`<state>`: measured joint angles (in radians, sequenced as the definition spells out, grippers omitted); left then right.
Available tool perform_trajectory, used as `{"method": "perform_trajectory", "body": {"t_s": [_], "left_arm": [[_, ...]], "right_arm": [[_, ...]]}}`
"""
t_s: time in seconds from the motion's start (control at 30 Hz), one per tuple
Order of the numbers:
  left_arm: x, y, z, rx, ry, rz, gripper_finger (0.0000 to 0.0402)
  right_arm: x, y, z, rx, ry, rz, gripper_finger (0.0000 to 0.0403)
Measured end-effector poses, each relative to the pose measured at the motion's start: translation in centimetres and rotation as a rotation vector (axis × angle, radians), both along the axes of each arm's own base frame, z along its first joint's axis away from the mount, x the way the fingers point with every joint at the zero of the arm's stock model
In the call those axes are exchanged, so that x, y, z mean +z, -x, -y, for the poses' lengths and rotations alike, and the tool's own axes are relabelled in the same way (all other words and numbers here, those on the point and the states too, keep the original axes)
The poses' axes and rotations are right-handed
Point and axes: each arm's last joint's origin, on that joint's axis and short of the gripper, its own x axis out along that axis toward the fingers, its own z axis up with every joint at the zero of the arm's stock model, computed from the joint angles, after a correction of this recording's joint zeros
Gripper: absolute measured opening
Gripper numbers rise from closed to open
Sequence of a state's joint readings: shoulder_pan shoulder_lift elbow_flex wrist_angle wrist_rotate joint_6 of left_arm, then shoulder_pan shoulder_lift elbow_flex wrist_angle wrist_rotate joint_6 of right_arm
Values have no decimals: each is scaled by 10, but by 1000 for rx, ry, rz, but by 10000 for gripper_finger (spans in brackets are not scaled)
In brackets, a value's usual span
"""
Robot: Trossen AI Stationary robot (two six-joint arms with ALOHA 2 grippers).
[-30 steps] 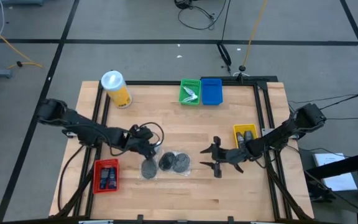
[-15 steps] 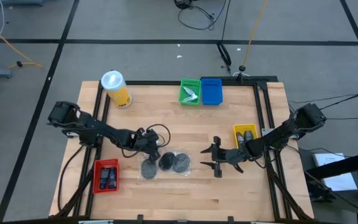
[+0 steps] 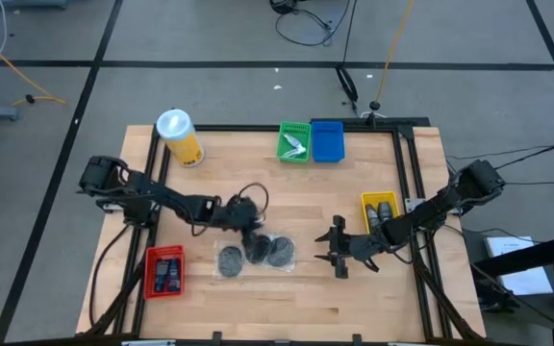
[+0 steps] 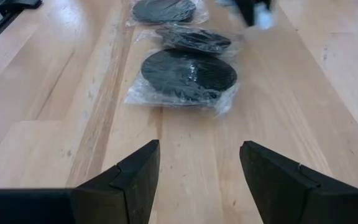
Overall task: Pick & Place Travel size toiletries
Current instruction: Put the white toothpaste into the green basket, then put the black hairbrush into the blue basket
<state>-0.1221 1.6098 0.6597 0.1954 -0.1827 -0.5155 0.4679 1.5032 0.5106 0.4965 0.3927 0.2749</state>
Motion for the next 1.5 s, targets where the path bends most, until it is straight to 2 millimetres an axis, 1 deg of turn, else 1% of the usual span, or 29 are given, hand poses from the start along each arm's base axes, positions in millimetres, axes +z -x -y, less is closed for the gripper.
{"method": "perform_trajectory", "body": {"t_s": [0.07, 0.17, 0.3, 0.43, 0.53, 0.6, 0.67, 0.8, 0.83, 0.9, 1.03, 1.13, 1.2, 1.3, 1.4, 1.5], "left_arm": [[12, -11, -8, -16, -27, 106, 43], [38, -32, -25, -13, -76, 240, 56], [72, -64, -63, 30, -191, 320, 52], [88, -97, -105, 68, -282, 304, 45], [86, -119, -140, 124, -306, 264, 55], [78, -127, -162, 164, -305, 207, 66], [73, -137, -180, 203, -297, 192, 73], [59, -146, -210, 300, -236, 189, 77], [55, -145, -215, 315, -233, 177, 78], [53, -143, -221, 338, -227, 167, 79], [62, -141, -229, 359, -233, 206, 80], [57, -139, -232, 360, -231, 180, 84], [58, -138, -234, 342, -237, 185, 94], [59, -137, -237, 316, -240, 193, 127], [59, -136, -239, 293, -229, 192, 174], [63, -132, -242, 269, -213, 190, 220]], "right_arm": [[0, 0, 0, -1, 2, 0, 215], [0, 0, 0, 3, 9, 0, 215], [0, 0, 1, 13, 37, 2, 215], [0, 0, 1, 18, 49, 4, 215], [-1, 1, 1, 18, 47, 4, 215], [-3, 2, 2, 18, 47, 0, 215], [-6, 5, 4, 11, 39, -10, 215], [-12, 11, 7, -5, 10, -5, 215], [-13, 13, 8, -6, 5, 0, 215], [-14, 15, 9, -7, -9, 23, 215], [-14, 18, 10, -7, -34, 73, 215], [-13, 18, 10, -5, -40, 90, 215], [-12, 18, 10, -4, -41, 96, 215], [-13, 18, 10, -4, -40, 95, 215], [-13, 18, 10, -4, -39, 93, 215], [-13, 18, 10, -4, -39, 92, 215]]}}
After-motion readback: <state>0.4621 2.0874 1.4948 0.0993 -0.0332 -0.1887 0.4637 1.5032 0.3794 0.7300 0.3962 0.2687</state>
